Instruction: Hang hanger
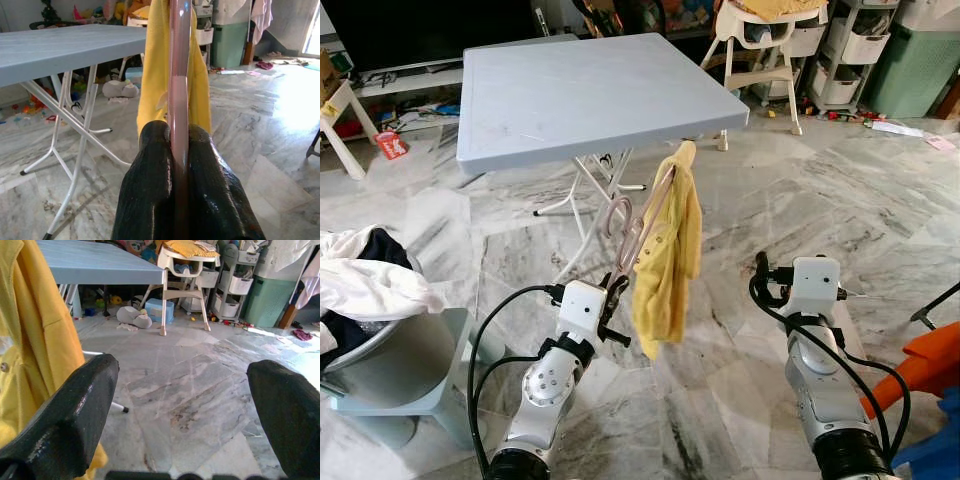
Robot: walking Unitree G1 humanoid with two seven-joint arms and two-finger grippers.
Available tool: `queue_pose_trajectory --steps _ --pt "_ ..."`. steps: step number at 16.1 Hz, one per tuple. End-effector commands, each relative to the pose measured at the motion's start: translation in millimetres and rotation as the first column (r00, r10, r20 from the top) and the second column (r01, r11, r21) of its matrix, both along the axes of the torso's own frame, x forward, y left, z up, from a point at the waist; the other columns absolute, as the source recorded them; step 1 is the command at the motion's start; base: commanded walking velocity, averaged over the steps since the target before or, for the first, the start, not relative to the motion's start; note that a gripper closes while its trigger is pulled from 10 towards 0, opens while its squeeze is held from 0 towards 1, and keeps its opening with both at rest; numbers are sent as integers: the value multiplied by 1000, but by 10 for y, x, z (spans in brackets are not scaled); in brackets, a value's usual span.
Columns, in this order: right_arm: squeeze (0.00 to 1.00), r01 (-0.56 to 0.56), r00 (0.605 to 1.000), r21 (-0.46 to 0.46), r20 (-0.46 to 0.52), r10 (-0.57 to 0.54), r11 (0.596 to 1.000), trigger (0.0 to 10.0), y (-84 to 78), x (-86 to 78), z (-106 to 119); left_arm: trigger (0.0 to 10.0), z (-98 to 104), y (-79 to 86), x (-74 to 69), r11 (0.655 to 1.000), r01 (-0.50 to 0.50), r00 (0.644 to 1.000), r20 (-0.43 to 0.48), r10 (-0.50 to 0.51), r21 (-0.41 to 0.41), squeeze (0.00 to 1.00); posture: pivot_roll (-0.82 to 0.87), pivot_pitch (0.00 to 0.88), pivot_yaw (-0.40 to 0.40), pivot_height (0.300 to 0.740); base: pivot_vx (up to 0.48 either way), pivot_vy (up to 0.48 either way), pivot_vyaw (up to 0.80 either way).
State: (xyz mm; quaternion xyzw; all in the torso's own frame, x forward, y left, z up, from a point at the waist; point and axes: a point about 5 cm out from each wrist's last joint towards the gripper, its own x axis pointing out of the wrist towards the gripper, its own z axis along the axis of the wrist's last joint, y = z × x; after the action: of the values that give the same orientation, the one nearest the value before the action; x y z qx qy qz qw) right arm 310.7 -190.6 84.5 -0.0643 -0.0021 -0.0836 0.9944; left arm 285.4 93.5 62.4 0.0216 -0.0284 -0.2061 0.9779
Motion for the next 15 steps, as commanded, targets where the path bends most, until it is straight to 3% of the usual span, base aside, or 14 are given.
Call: queue_pose_trajectory --steps 1,10,11,12,13,15 --pt "0 4 1000 -3 -2 -4 1000 10000 -6 1 -3 0 118 4 42 1000 -7 998 63 8 -18 0 -176 0 147 740 0 0 0" --pt "0 4 1000 -3 -2 -4 1000 10000 -6 1 -3 0 118 4 42 1000 -7 998 63 8 -18 0 -176 0 147 740 0 0 0" --pt "0 5 1000 0 0 -5 1000 10000 1 2 5 0 120 1 45 1000 -7 998 64 8 -17 0 0 0 0 740 0 0 0" --pt "0 64 998 96 -24 -62 993 10000 76 13 -92 0 153 117 95 995 68 996 47 -71 69 0 -103 0 0 740 0 0 0" --pt "0 86 996 129 -39 -82 988 10000 94 17 -134 0 159 149 111 990 98 994 33 -102 100 0 -109 0 0 740 0 0 0" --pt "0 76 997 112 -38 -72 991 10000 51 40 -105 0 148 96 102 992 94 995 32 -97 84 0 -110 0 0 740 0 0 0"
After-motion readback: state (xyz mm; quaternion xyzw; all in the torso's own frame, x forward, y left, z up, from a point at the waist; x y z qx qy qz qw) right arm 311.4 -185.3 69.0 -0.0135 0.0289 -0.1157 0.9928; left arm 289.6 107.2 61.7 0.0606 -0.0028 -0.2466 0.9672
